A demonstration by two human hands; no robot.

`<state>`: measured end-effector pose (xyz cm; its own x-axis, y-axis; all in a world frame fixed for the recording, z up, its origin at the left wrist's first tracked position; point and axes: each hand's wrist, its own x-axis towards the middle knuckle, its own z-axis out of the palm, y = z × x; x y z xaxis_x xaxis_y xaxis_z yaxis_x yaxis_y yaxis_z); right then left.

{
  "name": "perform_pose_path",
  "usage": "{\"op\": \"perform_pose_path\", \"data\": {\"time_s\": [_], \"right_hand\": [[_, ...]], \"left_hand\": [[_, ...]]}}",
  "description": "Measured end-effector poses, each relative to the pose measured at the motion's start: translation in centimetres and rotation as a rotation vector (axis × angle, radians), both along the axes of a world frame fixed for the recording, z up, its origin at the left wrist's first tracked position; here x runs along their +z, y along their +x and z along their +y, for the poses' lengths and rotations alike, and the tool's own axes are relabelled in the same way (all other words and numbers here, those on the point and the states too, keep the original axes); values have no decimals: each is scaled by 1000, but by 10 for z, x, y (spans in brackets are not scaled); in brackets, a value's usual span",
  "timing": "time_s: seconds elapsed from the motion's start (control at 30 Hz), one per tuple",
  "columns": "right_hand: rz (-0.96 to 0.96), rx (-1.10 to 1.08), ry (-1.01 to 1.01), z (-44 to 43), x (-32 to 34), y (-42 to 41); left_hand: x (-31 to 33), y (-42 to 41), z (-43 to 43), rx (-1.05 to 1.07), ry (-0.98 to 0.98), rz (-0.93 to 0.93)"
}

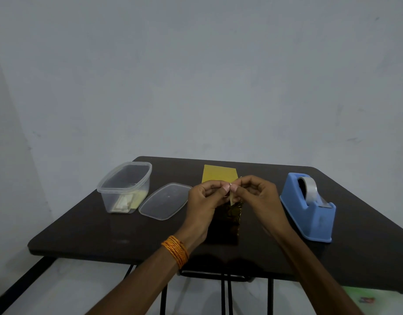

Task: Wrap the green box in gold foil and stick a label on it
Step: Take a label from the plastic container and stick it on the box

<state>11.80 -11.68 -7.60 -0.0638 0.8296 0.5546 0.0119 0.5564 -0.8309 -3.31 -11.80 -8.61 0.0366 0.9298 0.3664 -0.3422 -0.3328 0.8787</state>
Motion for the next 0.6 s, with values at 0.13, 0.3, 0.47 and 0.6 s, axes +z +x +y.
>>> {"op": "perform_pose_path", "data": {"time_s": [0.13,0.3,0.47,0.6], "right_hand": [[49,-15,9,0,0,0],[78,7,-21,1,-3,3],[86,31,-27,0,-7,5],[73,42,-27,1,-8,6]], "left_hand": [[1,0,-1,-32,3,-7],[-2,-2,-1,-50,20,13],[-3,-2,-2,-61,14,-1],[-4,-1,-2,-47,8,-2]]}}
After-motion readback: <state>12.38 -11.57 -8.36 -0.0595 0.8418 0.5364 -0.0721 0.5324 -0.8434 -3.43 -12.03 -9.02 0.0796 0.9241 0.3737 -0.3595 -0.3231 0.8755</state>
